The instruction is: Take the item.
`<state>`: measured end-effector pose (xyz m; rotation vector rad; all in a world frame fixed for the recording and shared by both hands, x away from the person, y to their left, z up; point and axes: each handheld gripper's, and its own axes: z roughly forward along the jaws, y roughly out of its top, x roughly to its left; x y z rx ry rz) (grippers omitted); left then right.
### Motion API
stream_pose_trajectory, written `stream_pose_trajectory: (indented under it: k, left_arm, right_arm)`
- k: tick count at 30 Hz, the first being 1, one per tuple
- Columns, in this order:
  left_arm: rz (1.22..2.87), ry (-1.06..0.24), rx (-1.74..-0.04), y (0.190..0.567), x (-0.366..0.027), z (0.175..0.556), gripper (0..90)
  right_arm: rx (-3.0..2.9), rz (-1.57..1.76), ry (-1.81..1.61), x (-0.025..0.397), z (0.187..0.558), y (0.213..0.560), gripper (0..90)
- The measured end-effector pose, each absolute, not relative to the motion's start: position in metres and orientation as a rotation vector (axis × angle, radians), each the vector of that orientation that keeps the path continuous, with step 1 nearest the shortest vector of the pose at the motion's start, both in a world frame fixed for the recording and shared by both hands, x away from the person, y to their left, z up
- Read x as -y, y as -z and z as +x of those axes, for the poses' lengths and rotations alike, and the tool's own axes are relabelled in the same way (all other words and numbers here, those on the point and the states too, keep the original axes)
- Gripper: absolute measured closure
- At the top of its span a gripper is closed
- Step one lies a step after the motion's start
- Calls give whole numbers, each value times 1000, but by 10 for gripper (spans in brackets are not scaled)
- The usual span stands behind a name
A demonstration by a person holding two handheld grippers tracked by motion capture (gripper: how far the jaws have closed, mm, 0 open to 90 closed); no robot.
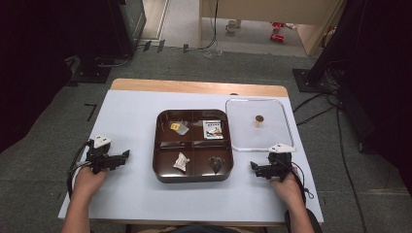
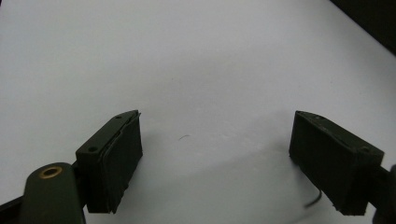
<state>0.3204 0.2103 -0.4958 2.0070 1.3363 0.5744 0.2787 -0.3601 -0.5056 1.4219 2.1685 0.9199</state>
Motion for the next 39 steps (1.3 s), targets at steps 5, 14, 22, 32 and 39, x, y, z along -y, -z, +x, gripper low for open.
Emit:
stream_pose_trajectory:
  k: [5,14,22,32,39]
  left_arm:
    - [2007,-576,-1337,496,-210,320,169]
    - [2006,-574,-1339,496,-210,321,168]
    - [2017,-570,-1345,495,-209,322,169]
    - [2047,-549,-1381,490,-207,325,175]
    - [2075,-531,-1396,487,-205,328,204]
  right_arm:
    - [-2170,1420,-918,360,279,506,0]
    - [-2167,1419,-919,360,279,506,0]
    - [-2168,1422,-919,360,279,506,0]
    - [-2167,1420,-918,360,279,506,0]
    - [-2168,1421,-919,360,279,506,0]
